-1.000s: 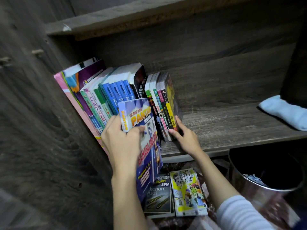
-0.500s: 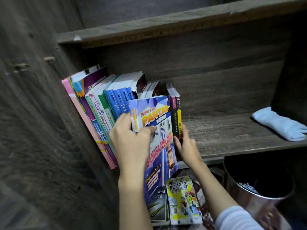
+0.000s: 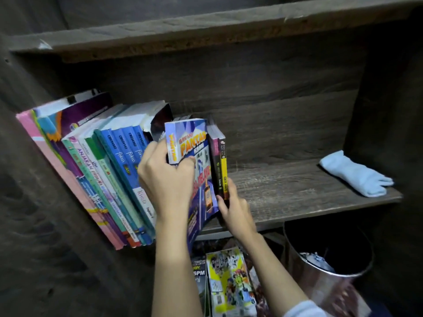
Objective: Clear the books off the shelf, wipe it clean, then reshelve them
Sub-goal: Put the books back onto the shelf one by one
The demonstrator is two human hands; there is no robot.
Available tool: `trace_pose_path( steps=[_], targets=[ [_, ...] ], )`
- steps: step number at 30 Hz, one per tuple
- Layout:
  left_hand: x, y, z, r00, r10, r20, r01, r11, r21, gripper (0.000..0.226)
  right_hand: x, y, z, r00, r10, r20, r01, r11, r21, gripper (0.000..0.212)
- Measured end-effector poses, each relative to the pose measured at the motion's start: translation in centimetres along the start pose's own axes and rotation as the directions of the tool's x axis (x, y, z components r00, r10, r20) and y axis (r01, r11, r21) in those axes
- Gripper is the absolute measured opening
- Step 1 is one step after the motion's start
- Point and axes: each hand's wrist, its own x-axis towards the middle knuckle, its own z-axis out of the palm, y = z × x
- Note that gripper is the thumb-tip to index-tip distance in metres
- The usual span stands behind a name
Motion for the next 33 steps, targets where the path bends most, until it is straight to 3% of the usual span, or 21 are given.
trace_pose_path(
  steps=[3,17,26,33],
  targets=[
    [0.7,-0.9,1.0,0.999,0.045,0.003,-0.045,0.997,0.069,0.015,0.3,0.3,-0.2,1.000,-0.010,0.018,0.010,1.000,-0.030,0.056],
    [2.0,-1.9,0.9,0.996,-0.006,-0.086,0.013,0.996,0.083,0.017,1.3,2.0,-0.4,1.000,0.017,0.015,-0.019,0.990,0.137,0.057],
    [-0.1,-3.0,4.8,0.985,-0.011,-0.172,-0.001,0.998,-0.066,0.022,0.7,1.7,0.0,1.000,0.010,-0.005,-0.010,0.997,0.072,0.056],
    [-2.2,-4.9,8.0,0.981,0.005,-0.193,-0.020,0.997,-0.073,0.024,0.4,1.4,-0.4,0.997,-0.056,-0.045,0.059,0.997,0.049,0.056]
  ],
)
